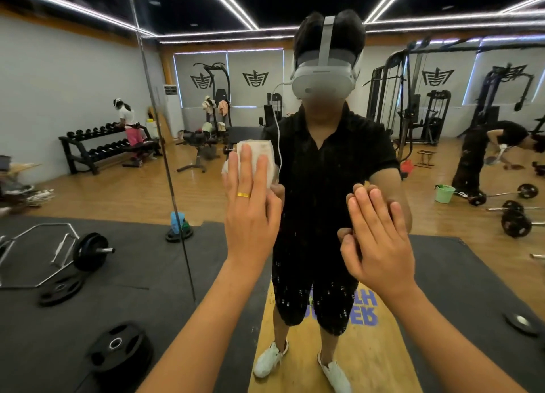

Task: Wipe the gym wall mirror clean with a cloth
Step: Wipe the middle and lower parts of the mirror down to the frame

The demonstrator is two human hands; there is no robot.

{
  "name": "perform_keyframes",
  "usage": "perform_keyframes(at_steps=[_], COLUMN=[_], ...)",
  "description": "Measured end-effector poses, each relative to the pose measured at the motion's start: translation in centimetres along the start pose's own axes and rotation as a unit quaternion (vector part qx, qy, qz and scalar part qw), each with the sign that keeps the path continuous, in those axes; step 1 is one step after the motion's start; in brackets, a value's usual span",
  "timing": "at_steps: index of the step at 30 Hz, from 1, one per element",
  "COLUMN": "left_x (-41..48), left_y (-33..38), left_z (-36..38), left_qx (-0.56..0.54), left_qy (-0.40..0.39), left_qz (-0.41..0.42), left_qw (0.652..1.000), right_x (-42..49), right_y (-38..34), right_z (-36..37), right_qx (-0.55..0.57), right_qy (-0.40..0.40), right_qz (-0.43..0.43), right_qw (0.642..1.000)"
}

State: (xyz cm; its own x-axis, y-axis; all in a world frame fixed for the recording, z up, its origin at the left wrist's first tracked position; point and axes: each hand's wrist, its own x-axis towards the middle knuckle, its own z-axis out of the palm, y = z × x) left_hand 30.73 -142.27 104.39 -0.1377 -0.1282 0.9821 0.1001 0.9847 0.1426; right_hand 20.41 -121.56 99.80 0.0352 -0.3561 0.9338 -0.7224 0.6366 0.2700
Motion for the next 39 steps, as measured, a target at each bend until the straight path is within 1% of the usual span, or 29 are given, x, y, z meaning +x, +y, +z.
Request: perform_keyframes(at_steps=[5, 11, 13, 16, 18, 20, 23, 26, 29, 32, 35, 37, 39], left_x=[-3.1, -7.6, -7.6, -7.0, -6.4, -5.3, -3.1, -0.8, -0.6, -3.0, -6.8, -7.5, -5.6], left_y=[-0.8, -2.0, -2.0, -2.6, -2.8, -3.1, -3.9, -4.5, -4.2, -3.9, -4.0, -4.5, -5.3], left_z=[-0.9, -1.5, -1.8, -1.9, -2.0, -2.1, -3.2, -3.6, -3.3, -3.0, -2.8, -3.0, -3.5], left_qx=[0.009, 0.053, 0.059, 0.066, 0.054, 0.044, 0.05, 0.042, 0.006, -0.041, -0.036, -0.018, 0.002], left_qy=[0.002, -0.047, -0.073, -0.076, -0.069, -0.072, -0.085, -0.091, -0.077, -0.055, -0.053, -0.065, -0.067], left_qz=[0.002, -0.058, -0.051, -0.028, -0.029, -0.024, 0.01, 0.033, 0.003, -0.049, -0.094, -0.091, -0.07], left_qw=[1.0, 0.996, 0.994, 0.995, 0.996, 0.996, 0.995, 0.994, 0.997, 0.996, 0.994, 0.994, 0.995], right_x=[0.0, 0.2, 0.4, 0.7, 0.1, -0.8, -1.5, -1.3, -1.7, -2.0, -1.7, -1.6, -1.6], right_y=[-0.1, 0.1, -0.7, -3.2, -4.8, -5.6, -5.9, -6.1, -6.2, -6.1, -6.1, -6.2, -6.3], right_z=[0.1, 0.1, -0.4, -1.2, -1.2, -0.7, 0.3, 0.7, 0.8, 1.2, 1.6, 1.5, 1.3], right_qx=[0.023, 0.053, 0.099, 0.191, 0.212, 0.209, 0.204, 0.21, 0.213, 0.206, 0.21, 0.214, 0.222], right_qy=[0.009, 0.005, 0.011, 0.001, -0.002, 0.006, 0.022, 0.043, 0.054, 0.068, 0.074, 0.069, 0.062], right_qz=[-0.003, 0.007, 0.048, 0.15, 0.203, 0.224, 0.224, 0.253, 0.259, 0.247, 0.251, 0.253, 0.249], right_qw=[1.0, 0.999, 0.994, 0.97, 0.956, 0.952, 0.953, 0.943, 0.94, 0.944, 0.942, 0.941, 0.941])
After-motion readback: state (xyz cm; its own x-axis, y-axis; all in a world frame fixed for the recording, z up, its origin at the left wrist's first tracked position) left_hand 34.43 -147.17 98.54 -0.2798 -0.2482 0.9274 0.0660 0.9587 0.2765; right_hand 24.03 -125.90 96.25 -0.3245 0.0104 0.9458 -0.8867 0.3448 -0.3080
